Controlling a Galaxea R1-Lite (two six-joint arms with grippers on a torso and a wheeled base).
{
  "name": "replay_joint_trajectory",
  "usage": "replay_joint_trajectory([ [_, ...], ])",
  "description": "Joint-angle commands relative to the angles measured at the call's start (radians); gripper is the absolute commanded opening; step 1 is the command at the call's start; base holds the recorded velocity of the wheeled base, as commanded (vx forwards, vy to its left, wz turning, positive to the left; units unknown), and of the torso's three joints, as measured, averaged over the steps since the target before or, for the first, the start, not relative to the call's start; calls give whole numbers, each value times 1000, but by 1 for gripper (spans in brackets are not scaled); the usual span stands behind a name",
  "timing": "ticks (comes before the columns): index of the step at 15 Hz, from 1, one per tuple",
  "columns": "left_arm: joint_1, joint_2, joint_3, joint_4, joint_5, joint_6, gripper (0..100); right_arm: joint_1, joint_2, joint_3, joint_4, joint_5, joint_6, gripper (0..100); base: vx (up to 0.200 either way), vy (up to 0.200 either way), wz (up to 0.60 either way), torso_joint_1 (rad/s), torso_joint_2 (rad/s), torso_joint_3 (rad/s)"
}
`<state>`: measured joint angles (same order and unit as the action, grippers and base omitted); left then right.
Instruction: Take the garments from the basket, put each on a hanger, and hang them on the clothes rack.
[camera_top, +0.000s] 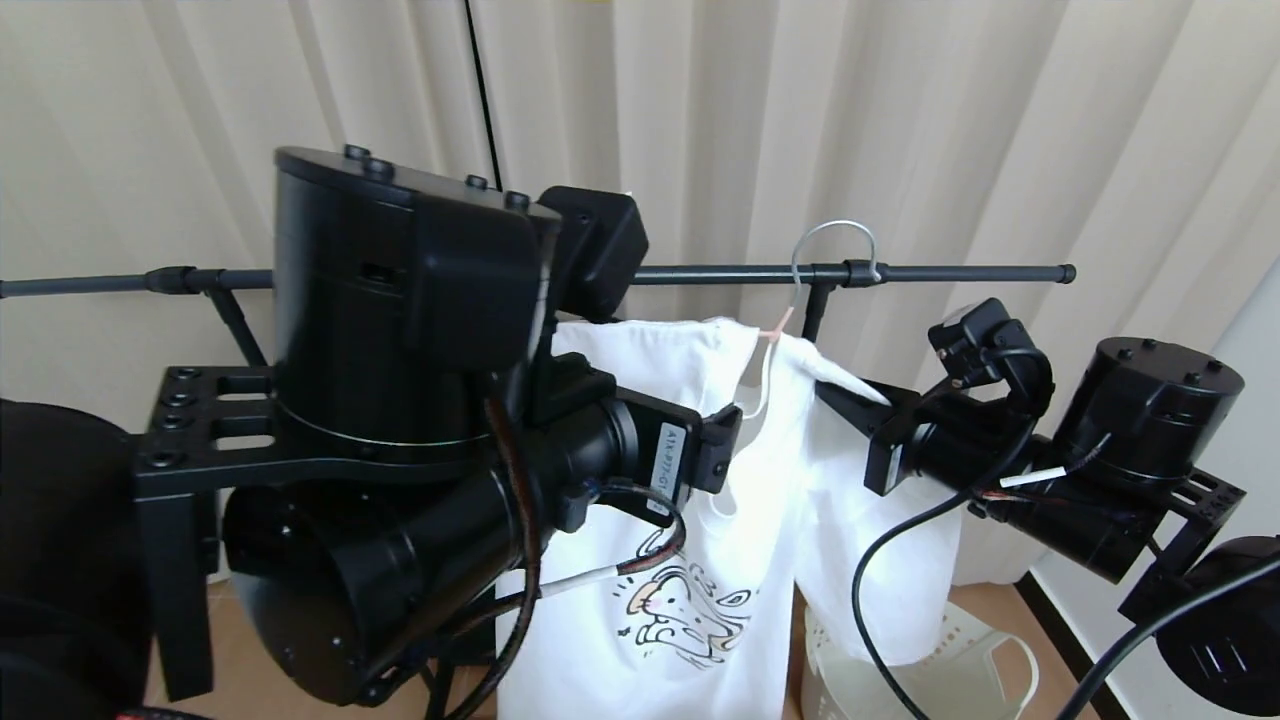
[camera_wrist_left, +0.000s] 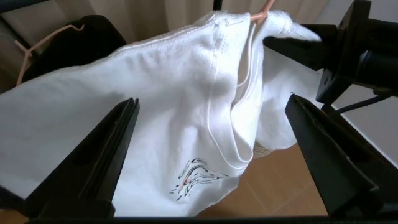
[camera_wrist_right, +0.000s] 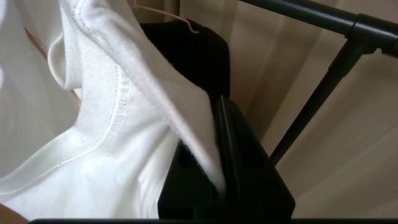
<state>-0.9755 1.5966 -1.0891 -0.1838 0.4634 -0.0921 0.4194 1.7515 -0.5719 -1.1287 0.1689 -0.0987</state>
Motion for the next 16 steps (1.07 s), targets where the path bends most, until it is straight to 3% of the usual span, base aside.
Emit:
replay_joint_trajectory([
  [1,41,-76,51,0,-2,8,100,-50,-3,0,0,38,-3,0,0,0,0,0,0,0],
  [4,138,-153,129,1,-22,69,100,-133,3,12,1,132,-61,0,0,0,0,0,0,0],
  [8,310,-185,244,-3,-189,98,100,-189,-1,18,1,218,-62,0,0,0,0,0,0,0],
  [16,354,-43,339,-194,-184,89,100,-203,-18,35,-2,238,-72,0,0,0,0,0,0,0],
])
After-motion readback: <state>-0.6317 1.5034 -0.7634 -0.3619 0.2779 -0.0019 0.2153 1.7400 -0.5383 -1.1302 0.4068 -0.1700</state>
